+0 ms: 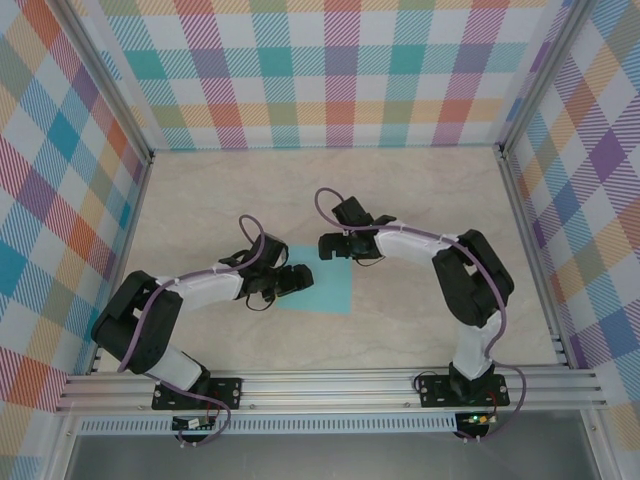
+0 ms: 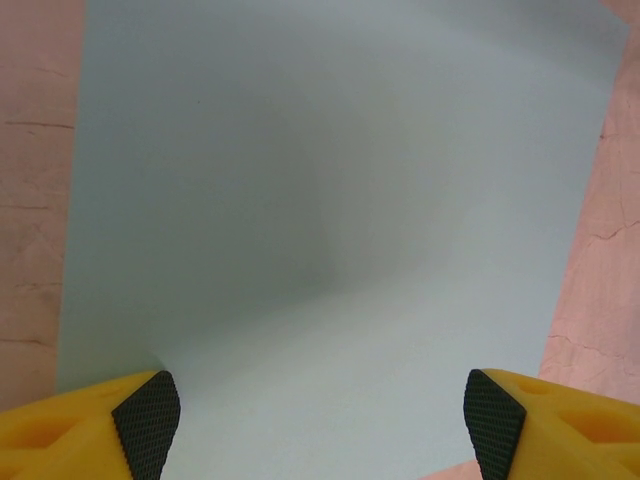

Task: Fold a paper plane with a square sheet of paper (fold left side to right side)
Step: Pick up the square sheet of paper from the center of the table.

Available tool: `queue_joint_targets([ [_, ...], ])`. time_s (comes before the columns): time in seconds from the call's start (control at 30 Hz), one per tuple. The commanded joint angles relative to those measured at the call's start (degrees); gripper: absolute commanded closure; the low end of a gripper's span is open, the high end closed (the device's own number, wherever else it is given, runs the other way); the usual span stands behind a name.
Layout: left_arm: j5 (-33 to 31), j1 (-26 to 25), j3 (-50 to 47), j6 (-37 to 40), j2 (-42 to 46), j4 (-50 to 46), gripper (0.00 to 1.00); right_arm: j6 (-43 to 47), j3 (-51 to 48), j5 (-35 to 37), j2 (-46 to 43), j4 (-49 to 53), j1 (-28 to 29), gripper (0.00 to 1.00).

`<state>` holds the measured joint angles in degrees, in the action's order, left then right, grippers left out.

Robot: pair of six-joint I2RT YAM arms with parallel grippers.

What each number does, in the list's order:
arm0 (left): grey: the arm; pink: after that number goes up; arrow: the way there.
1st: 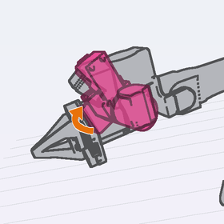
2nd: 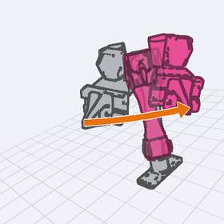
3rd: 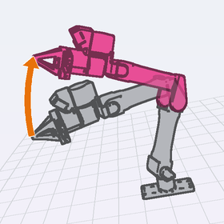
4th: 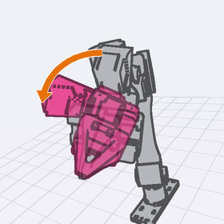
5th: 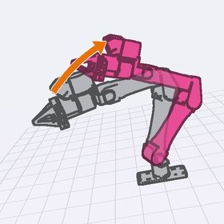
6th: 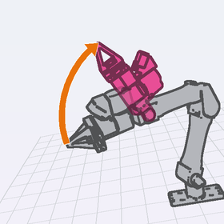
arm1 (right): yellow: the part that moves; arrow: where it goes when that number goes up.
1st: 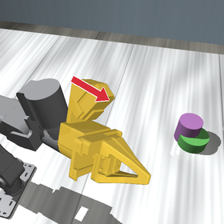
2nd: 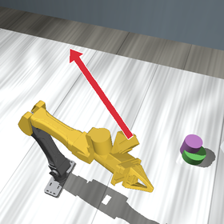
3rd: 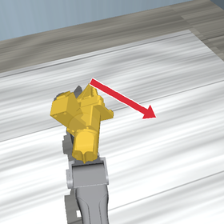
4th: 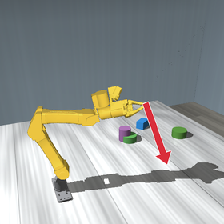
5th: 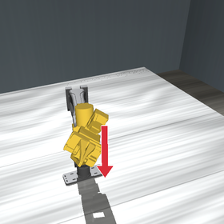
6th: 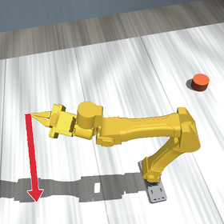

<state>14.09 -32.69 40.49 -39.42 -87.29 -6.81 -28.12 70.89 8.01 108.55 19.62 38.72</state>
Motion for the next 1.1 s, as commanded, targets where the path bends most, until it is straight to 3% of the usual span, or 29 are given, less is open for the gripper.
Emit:
queue_joint_targets([
  [0.0,1.27,0.39,-2.49,-0.04,-0.25,-1.38,0.21,-1.08,2.36,0.38,2.23,3.27,1.88,0.0],
  [0.3,1.45,0.34,-2.43,-0.2,-0.7,-0.93,0.21,-4.27,0.88,-4.51,3.67,4.6,5.26,0.0],
  [0.43,1.65,0.34,-2.43,-0.33,-0.63,-0.63,0.22,-4.87,0.3,-8.55,2.56,3.7,6.19,0.06],
  [0.77,2.3,0.34,-2.71,-0.77,1.1,0.79,0.22,-3.87,0.92,-11.26,1.25,4.23,6.2,0.28],
  [1.07,1.45,2.26,-0.53,2.53,9.76,-4.42,0.2,-2.18,-0.96,-14.56,-2.8,1.86,4.68,0.62],
])
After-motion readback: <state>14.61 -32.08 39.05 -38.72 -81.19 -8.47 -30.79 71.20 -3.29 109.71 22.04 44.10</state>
